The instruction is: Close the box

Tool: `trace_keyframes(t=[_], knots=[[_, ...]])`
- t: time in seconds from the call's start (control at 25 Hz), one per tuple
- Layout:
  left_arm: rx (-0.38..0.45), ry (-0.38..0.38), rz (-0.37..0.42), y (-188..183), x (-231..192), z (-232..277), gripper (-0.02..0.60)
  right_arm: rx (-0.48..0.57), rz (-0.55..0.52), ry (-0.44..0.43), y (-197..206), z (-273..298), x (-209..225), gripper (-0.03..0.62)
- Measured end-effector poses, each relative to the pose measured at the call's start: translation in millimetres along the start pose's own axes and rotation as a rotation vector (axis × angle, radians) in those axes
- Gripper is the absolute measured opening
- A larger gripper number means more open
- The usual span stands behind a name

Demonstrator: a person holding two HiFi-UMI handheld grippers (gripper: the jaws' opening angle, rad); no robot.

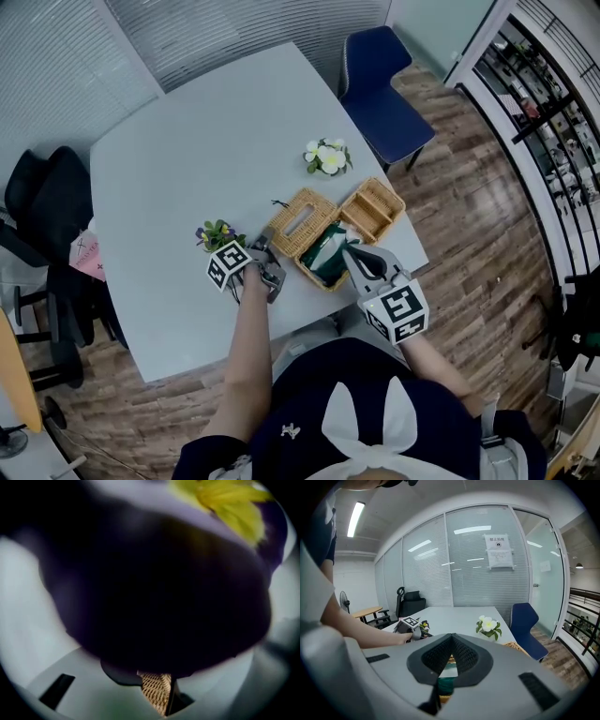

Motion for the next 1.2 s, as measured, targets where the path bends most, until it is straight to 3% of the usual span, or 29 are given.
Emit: trace_keyframes(t=[1.2], knots=[[0.162, -0.011, 0.157, -12.6, 44.6, -25.0, 0.094, 0.01, -0.027, -0.091, -7.8, -14.1, 18.7, 0.005]])
Point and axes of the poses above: the fingertips, and each gripper's own axes: z forward along the fingers, x to its right, y out of its underside, the point moved 2 cm from there along -z, backward along the fingers, and after that the axes turned 3 degrees about y, right-handed, at the moved point
